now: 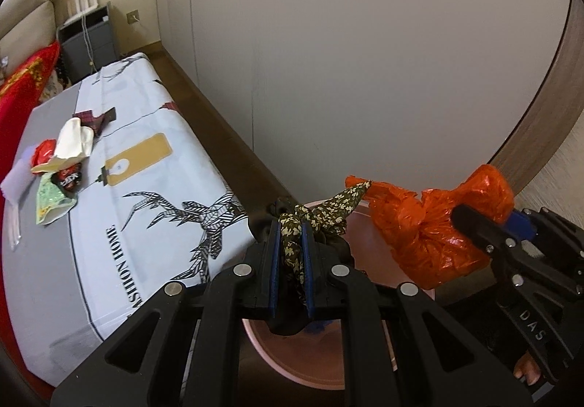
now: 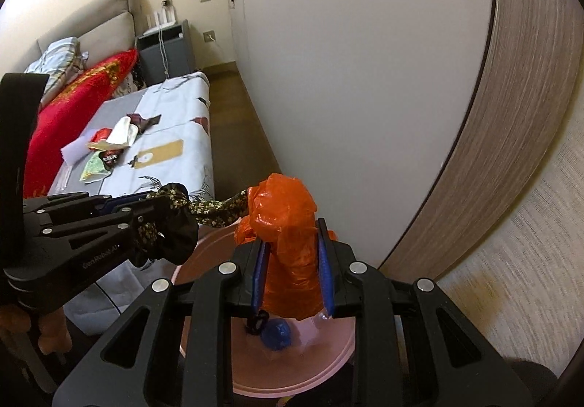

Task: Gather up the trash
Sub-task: 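Carry the orange bag and brown cloth over the pink bin with both tools, then open both tools to drop the orange bag and brown cloth into the bin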

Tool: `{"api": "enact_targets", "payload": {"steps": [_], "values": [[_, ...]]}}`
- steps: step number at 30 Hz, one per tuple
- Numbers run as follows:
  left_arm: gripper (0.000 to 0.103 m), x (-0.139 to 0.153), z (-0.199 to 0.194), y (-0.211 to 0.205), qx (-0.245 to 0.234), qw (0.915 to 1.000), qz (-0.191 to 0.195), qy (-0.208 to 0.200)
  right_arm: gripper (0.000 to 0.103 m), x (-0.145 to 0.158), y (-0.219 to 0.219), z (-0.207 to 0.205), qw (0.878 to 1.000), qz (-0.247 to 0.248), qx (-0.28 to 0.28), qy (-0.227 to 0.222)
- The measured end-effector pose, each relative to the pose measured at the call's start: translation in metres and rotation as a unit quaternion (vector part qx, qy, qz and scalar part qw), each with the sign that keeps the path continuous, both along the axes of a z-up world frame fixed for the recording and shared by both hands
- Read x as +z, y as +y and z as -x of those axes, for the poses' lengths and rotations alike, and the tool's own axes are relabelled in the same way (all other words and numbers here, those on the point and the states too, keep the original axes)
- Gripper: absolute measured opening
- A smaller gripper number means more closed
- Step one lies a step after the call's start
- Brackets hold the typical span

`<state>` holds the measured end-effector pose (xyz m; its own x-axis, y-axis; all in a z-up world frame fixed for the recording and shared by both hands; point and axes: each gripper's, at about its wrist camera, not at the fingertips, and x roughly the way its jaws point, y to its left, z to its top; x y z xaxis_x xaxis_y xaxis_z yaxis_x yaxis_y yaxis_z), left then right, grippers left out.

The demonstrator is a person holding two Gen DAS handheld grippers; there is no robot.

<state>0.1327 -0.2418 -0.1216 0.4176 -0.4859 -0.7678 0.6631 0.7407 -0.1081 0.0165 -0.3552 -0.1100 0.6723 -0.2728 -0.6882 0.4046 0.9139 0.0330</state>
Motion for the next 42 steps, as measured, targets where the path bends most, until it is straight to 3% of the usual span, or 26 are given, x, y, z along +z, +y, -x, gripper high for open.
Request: {"api": "enact_targets", "payload": {"steps": [12, 21, 25, 27, 28, 29, 37, 42], "values": [[0.011, -0.005, -0.002, -0.010, -0.009, 1.0000, -0.002, 0.004, 0.052, -0.001, -0.009, 0.001, 0.999, 0.003, -0.032, -0.001], [0.013, -0.012, -0.004, -0.015, -0.024, 0.9996, 0.000, 0.018, 0.055, 0.001, -0.011, 0.005, 0.999, 0.015, -0.044, 0.002], [0.025, -0.015, -0.005, -0.016, -0.025, 0.9996, 0.002, 0.015, 0.057, 0.000, -0.011, 0.005, 0.999, 0.022, -0.049, 0.004], [0.045, -0.014, -0.004, -0.016, -0.023, 0.9997, 0.001, 0.011, 0.059, 0.000, -0.011, 0.005, 0.998, 0.023, -0.052, 0.005], [0.061, -0.014, -0.004, -0.016, -0.020, 0.9998, 0.000, 0.009, 0.061, -0.001, -0.012, 0.005, 0.998, 0.023, -0.054, 0.005], [0.069, -0.013, -0.003, -0.015, -0.015, 0.9999, 0.000, 0.004, 0.061, -0.001, -0.012, 0.005, 0.998, 0.023, -0.055, 0.005], [0.087, -0.009, -0.002, -0.010, 0.007, 0.9998, -0.010, -0.014, 0.070, 0.001, -0.012, 0.007, 0.998, 0.023, -0.058, -0.002], [0.087, -0.004, -0.007, 0.009, 0.039, 0.9989, -0.019, -0.018, 0.076, 0.008, -0.007, 0.009, 0.998, 0.020, -0.053, -0.013]]}}
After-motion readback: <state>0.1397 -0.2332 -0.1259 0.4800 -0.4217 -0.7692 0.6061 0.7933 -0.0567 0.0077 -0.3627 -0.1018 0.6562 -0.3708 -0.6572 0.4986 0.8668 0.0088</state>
